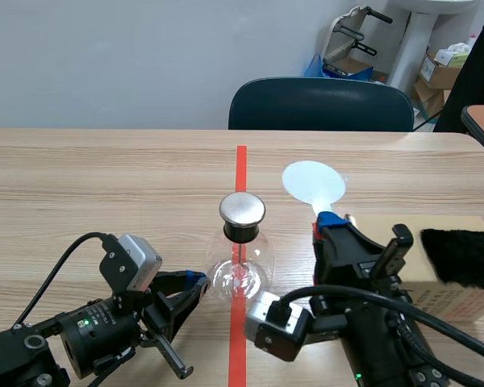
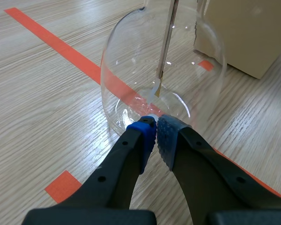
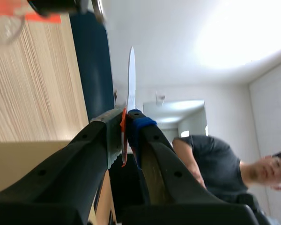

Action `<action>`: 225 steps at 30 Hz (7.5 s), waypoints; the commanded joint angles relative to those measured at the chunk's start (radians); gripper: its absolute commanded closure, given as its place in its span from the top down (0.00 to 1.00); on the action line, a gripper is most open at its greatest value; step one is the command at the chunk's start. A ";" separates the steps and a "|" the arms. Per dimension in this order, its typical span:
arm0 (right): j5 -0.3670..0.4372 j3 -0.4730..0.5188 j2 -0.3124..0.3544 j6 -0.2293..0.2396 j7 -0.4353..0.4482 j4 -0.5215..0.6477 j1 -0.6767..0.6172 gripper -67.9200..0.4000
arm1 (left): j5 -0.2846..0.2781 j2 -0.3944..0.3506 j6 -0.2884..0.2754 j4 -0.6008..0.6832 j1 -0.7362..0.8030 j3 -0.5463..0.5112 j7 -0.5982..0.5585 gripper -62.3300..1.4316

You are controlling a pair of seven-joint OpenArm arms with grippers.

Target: Do the electroscope experiment

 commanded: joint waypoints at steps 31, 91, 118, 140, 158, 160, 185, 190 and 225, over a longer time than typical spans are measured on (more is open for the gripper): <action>0.000 0.003 0.002 -0.014 0.289 0.025 0.012 0.03 | -0.006 0.014 -0.009 0.018 -0.003 -0.005 -0.018 0.12; 0.000 0.003 0.002 -0.010 -0.240 0.025 0.012 0.03 | -0.006 0.014 -0.009 0.018 -0.003 -0.005 -0.018 0.12; 0.000 0.003 0.003 -0.011 -0.241 0.025 0.012 0.03 | -0.006 0.014 -0.009 0.018 -0.003 -0.005 -0.018 0.12; 0.000 0.030 0.028 -0.080 -0.245 0.135 -0.112 0.03 | -0.006 0.014 -0.009 0.018 -0.002 -0.005 -0.040 0.12; 0.073 0.183 0.021 -0.080 -0.087 0.138 -0.262 0.04 | -0.006 -0.033 -0.086 0.018 0.000 -0.005 -0.082 0.30; 0.077 0.198 0.015 -0.080 -0.061 0.111 -0.261 0.04 | -0.008 -0.050 -0.136 0.019 0.000 -0.005 -0.096 0.34; 0.078 0.203 -0.017 -0.080 -0.010 -0.003 -0.224 0.03 | -0.026 -0.482 -0.246 0.436 0.322 -0.005 -0.277 0.45; 0.076 0.198 -0.017 -0.080 -0.014 -0.003 -0.227 0.03 | -0.052 -0.539 -0.246 0.484 0.359 -0.005 -0.294 0.49; 0.063 0.198 -0.017 -0.080 -0.048 -0.003 -0.226 1.00 | -0.285 -0.737 -0.298 0.666 0.369 -0.005 -0.182 0.49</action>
